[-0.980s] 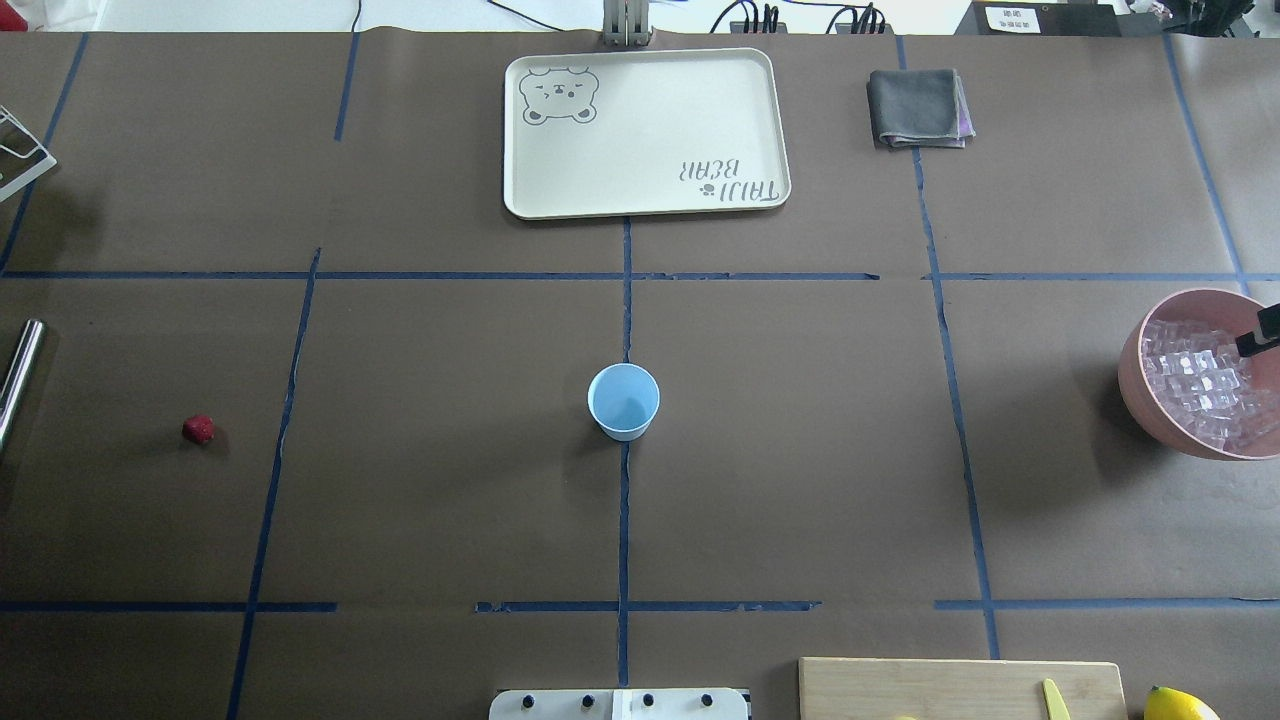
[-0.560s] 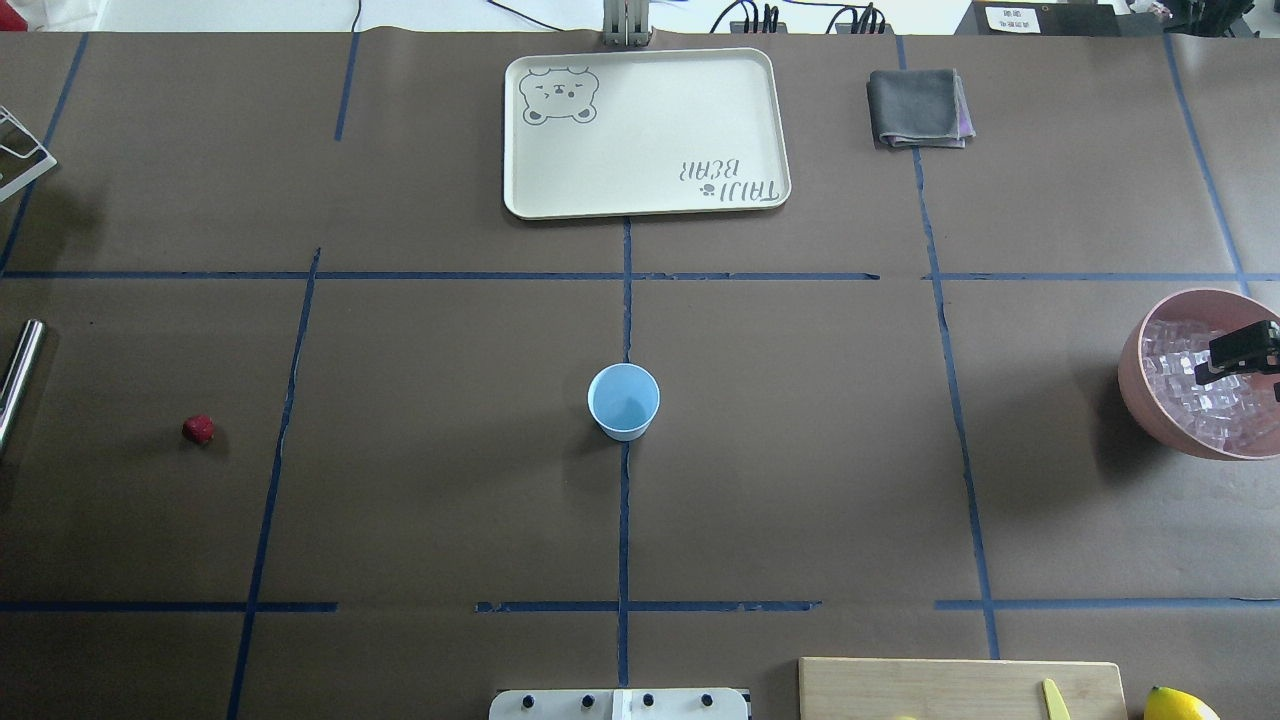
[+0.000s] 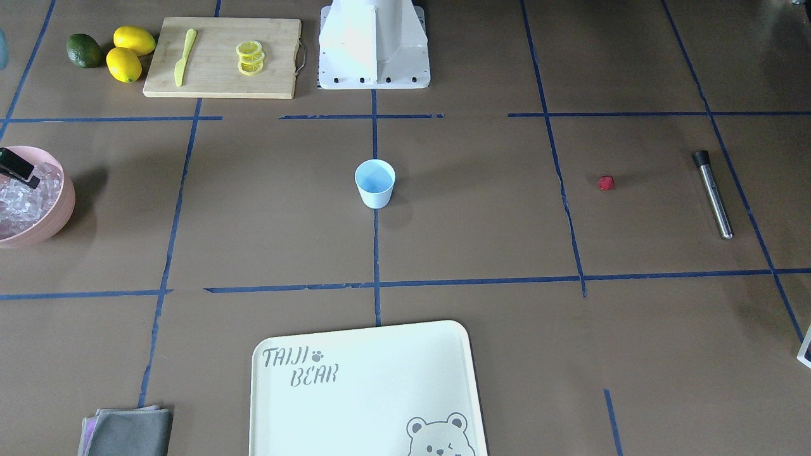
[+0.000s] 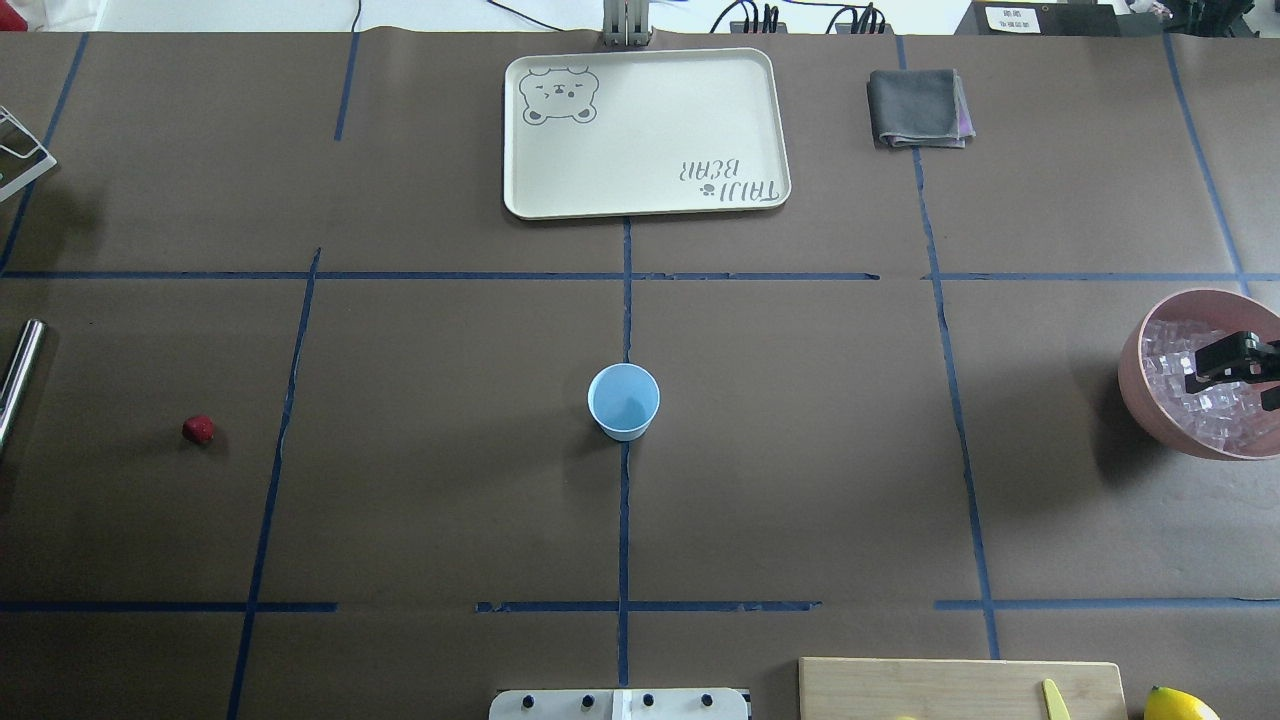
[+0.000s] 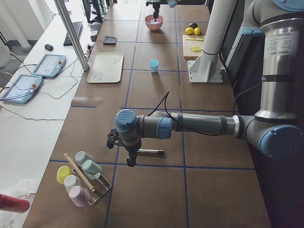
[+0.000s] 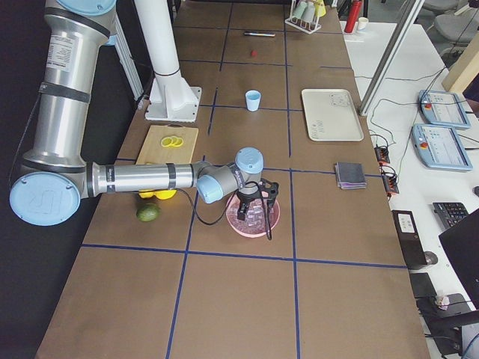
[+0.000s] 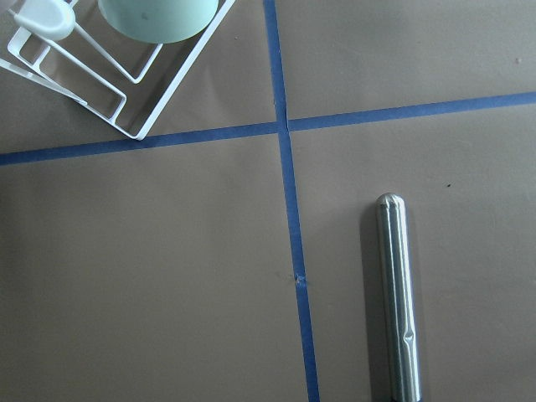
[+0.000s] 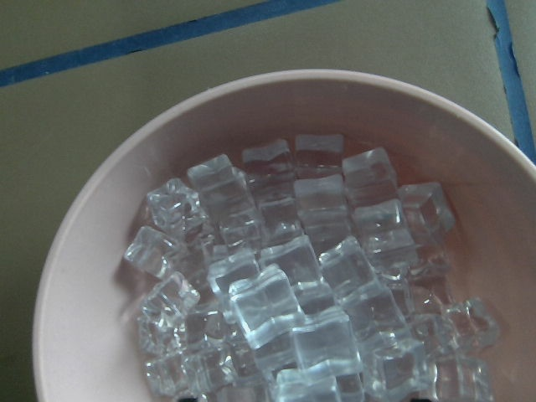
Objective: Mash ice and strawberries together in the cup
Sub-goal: 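Lower the right gripper into the pink bowl and grasp an ice cube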
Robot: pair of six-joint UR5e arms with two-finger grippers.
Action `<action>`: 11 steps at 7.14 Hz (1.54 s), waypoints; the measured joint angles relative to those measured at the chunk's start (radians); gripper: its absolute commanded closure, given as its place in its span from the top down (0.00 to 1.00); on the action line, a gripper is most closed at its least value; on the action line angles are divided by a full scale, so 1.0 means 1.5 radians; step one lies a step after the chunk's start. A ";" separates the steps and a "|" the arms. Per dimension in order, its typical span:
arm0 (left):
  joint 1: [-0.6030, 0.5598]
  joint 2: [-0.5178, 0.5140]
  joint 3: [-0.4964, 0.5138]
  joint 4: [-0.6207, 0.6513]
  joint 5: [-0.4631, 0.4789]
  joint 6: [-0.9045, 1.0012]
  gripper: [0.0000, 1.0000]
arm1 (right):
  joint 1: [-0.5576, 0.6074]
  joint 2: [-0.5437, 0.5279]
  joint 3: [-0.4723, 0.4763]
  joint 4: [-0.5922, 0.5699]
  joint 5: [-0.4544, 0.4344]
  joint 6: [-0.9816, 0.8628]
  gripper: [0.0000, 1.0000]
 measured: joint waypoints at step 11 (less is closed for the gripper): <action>-0.002 0.021 -0.002 -0.004 -0.069 0.003 1.00 | -0.015 -0.010 0.066 -0.010 -0.016 0.017 0.00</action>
